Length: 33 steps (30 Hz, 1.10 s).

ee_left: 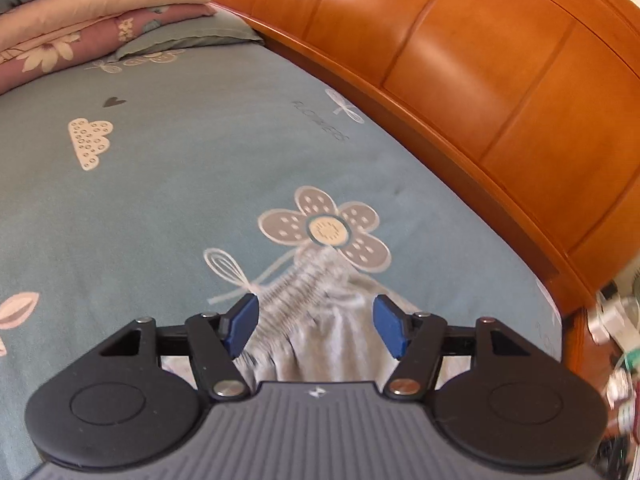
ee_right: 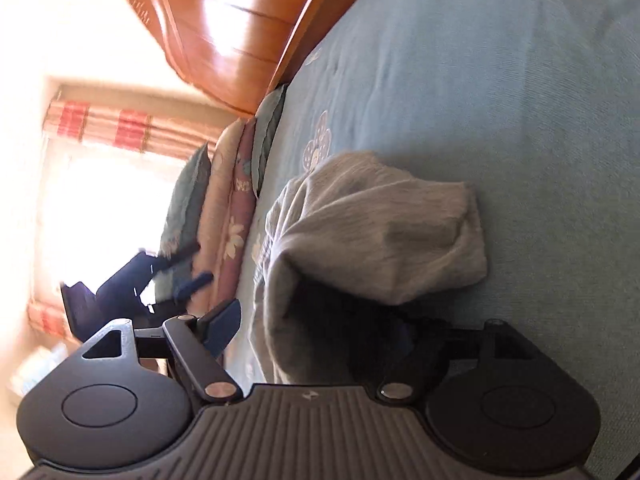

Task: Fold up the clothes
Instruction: 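Lower the bundle onto the bed and open both grippers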

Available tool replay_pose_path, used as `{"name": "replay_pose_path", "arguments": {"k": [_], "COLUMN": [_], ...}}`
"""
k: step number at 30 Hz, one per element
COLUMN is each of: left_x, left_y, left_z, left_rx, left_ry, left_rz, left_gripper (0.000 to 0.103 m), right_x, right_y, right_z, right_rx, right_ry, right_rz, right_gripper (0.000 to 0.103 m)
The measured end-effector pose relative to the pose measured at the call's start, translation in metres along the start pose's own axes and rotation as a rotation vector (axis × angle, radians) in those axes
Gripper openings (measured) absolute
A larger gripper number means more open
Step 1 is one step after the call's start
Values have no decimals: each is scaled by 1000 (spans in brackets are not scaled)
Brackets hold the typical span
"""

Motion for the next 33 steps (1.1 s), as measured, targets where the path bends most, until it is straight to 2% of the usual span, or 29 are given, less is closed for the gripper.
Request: {"name": "replay_pose_path", "arguments": {"k": [3,6,7,8,9,12,15,18,21,23,24,25,27,28,33], "left_x": [-14,-21,-24,-26,-29,-41,-55,-65,-70,-76,-80,-84,-89,-91,-102], "left_y": [-54,-108,-124,-137,-147,-171,-182,-191,-196,-200,-202,-205,-211,-214,-233], "left_z": [38,68,75,79,81,82,76,66,54,47,43,40,34,31,20], "left_rx": [98,146,151,149,146,135,101,71,48,25,13,2,-15,-24,-68], "left_ry": [-73,-158,-173,-181,-183,-181,-189,-153,-90,-63,-51,-38,-4,12,87], "left_rz": [-25,-55,-63,-68,-72,-63,-48,-39,-36,-24,-17,-10,4,10,18], "left_gripper": [63,64,64,64,64,64,67,70,70,70,71,74,78,78,79], "right_x": [-9,-10,-10,-9,-9,-16,-23,-15,-15,-25,-32,-44,-48,-44,-8], "right_y": [13,20,23,25,28,42,50,54,52,46,42,34,20,12,-51], "right_z": [17,24,26,26,25,11,-18,-24,-3,-7,-11,-18,-36,-44,-77], "right_rx": [213,296,315,291,251,-3,-296,-499,-531,-532,-539,-570,-634,-664,-791], "right_ry": [115,134,134,105,56,-121,-235,-381,-567,-581,-598,-616,-579,-548,-363], "right_rz": [53,108,125,129,130,183,223,204,155,173,184,196,191,160,-66], "right_gripper": [79,78,74,69,57,29,21,21,23,28,36,40,40,42,43]}}
Point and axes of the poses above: each gripper's, at about its wrist camera, not at the fingertips, and x roughly the way its jaws point, z to its right, y to its top, the point moved 8 cm from there along x, roughly the way its jaws point, and after that the axes turned 5 degrees about y, right-handed, at the moved point
